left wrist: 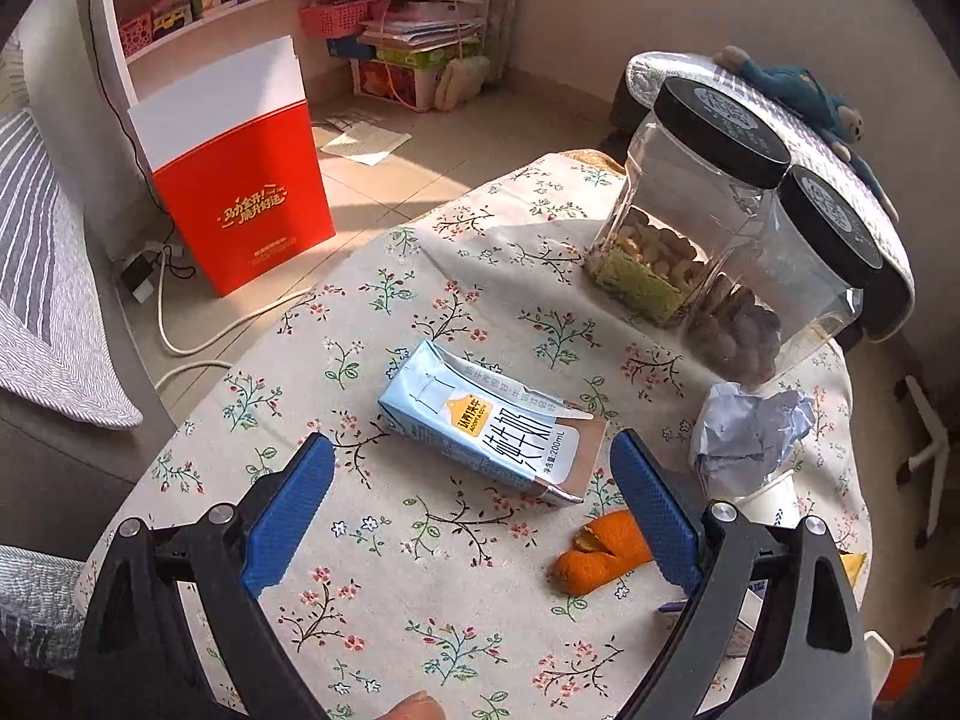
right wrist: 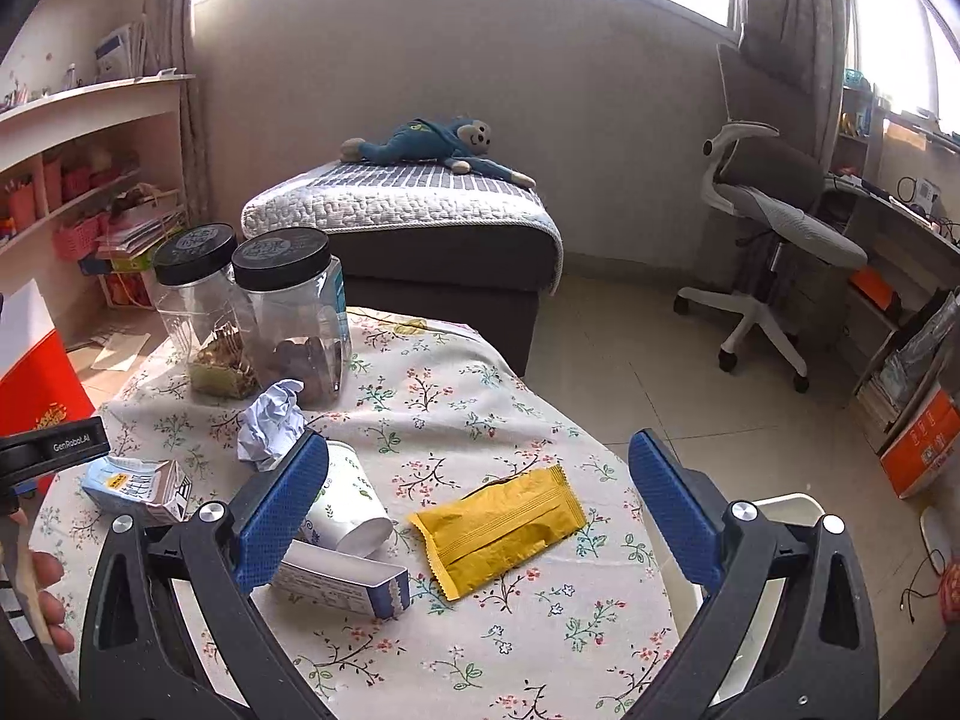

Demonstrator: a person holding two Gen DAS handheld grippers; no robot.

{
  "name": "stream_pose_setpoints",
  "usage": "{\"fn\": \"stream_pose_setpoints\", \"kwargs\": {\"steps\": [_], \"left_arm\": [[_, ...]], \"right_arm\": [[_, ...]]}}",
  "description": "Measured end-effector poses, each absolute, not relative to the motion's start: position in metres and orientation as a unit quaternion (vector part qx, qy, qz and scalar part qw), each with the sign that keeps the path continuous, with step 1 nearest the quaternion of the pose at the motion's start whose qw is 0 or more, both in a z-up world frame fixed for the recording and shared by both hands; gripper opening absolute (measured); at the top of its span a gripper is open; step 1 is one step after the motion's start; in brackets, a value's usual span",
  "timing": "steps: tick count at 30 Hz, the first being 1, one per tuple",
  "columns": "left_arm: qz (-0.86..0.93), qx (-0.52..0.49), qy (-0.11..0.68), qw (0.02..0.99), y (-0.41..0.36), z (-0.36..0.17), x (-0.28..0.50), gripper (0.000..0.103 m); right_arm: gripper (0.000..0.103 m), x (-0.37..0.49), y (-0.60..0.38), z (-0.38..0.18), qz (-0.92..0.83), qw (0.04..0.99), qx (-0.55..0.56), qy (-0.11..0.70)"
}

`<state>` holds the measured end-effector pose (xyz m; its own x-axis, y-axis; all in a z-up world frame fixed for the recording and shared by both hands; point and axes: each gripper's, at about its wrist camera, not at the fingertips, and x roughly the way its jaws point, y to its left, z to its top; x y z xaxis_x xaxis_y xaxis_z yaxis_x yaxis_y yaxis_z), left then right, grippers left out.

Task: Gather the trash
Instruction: 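Grasp the white cardboard piece with the right tool while the left grasps the blue milk carton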

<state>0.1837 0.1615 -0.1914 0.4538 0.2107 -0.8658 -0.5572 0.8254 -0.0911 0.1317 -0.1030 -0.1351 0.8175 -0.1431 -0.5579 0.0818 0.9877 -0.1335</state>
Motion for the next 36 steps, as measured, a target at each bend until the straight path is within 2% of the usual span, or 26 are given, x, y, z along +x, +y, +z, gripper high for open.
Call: {"fn": "stream_pose_setpoints", "kwargs": {"steps": [3, 8, 12, 13, 15, 16, 17, 19, 21, 22, 23, 24, 25, 26, 31, 36], "left_arm": [[0.263, -0.238, 0.484, 0.8, 0.172, -0.211, 0.2, 0.09], [0.294, -0.263, 0.523, 0.756, 0.176, -0.247, 0.229, 0.09], [0.265, -0.219, 0.544, 0.765, 0.173, -0.262, 0.253, 0.092], [0.251, -0.208, 0.552, 0.767, 0.172, -0.264, 0.256, 0.089], [0.208, -0.21, 0.585, 0.755, 0.173, -0.274, 0.259, 0.063], [0.199, -0.194, 0.587, 0.76, 0.172, -0.273, 0.259, 0.058], [0.189, -0.176, 0.589, 0.766, 0.17, -0.271, 0.258, 0.039], [0.159, -0.179, 0.593, 0.769, 0.172, -0.267, 0.252, 0.031], [0.134, -0.19, 0.597, 0.768, 0.176, -0.264, 0.246, 0.031], [0.128, -0.188, 0.595, 0.771, 0.177, -0.261, 0.244, 0.031], [0.126, -0.179, 0.591, 0.776, 0.178, -0.256, 0.241, 0.031], [0.125, -0.17, 0.586, 0.782, 0.179, -0.251, 0.237, 0.031], [0.122, -0.161, 0.58, 0.789, 0.18, -0.245, 0.233, 0.031], [0.118, -0.153, 0.574, 0.796, 0.179, -0.238, 0.23, 0.031], [0.097, -0.139, 0.548, 0.819, 0.177, -0.208, 0.21, 0.031], [0.086, -0.124, 0.517, 0.843, 0.174, -0.183, 0.194, 0.031]], "right_arm": [[0.096, 0.135, -0.094, -0.144, -0.015, 0.948, -0.081, 0.306], [0.096, 0.147, -0.074, -0.172, 0.069, 0.924, -0.161, 0.338], [0.096, 0.155, -0.064, -0.195, 0.115, 0.903, -0.189, 0.368], [0.096, 0.156, -0.062, -0.2, 0.122, 0.899, -0.189, 0.375], [0.096, 0.161, -0.059, -0.206, 0.141, 0.891, -0.185, 0.389], [0.096, 0.163, -0.055, -0.209, 0.151, 0.886, -0.185, 0.396], [0.096, 0.165, -0.051, -0.212, 0.156, 0.882, -0.191, 0.402], [0.096, 0.167, -0.044, -0.22, 0.161, 0.872, -0.205, 0.414], [0.096, 0.17, -0.04, -0.23, 0.169, 0.861, -0.203, 0.435], [0.092, 0.171, -0.04, -0.234, 0.177, 0.856, -0.193, 0.446], [0.07, 0.172, -0.039, -0.238, 0.183, 0.85, -0.184, 0.458], [0.059, 0.173, -0.037, -0.242, 0.186, 0.843, -0.181, 0.471], [0.03, 0.172, -0.036, -0.247, 0.19, 0.835, -0.179, 0.485], [0.021, 0.171, -0.036, -0.249, 0.192, 0.832, -0.177, 0.49], [0.012, 0.16, -0.038, -0.239, 0.207, 0.832, -0.142, 0.495], [0.011, 0.149, -0.043, -0.207, 0.21, 0.853, -0.097, 0.467]]}}
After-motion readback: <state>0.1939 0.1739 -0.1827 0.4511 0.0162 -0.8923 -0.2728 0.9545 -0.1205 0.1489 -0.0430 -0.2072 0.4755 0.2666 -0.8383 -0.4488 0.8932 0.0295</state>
